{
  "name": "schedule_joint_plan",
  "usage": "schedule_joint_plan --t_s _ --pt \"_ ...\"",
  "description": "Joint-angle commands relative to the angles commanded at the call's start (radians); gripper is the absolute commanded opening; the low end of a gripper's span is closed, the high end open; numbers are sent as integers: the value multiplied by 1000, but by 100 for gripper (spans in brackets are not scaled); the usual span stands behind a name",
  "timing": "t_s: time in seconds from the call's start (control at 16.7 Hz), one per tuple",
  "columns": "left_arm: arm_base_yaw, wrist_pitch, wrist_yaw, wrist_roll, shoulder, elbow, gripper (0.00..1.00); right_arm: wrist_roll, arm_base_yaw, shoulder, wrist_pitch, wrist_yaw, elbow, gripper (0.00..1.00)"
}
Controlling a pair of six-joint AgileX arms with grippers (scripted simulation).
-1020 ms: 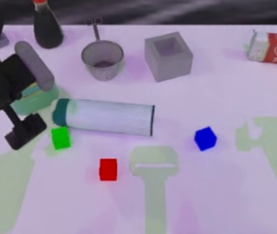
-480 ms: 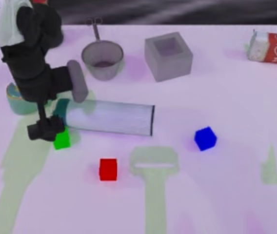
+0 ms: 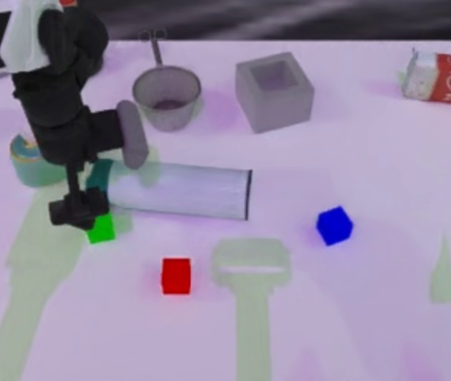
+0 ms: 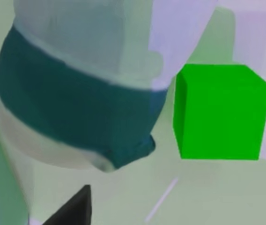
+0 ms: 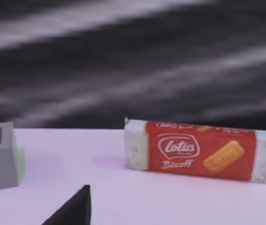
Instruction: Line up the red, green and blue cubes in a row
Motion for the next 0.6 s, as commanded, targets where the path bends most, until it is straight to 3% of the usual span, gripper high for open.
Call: schedule_joint_plan --t_s 0.24,0.6 --pt "3 36 0 3 22 -15 100 0 0 0 0 0 0 100" --pt "2 232 1 3 110 -122 100 0 0 0 0 0 0 100"
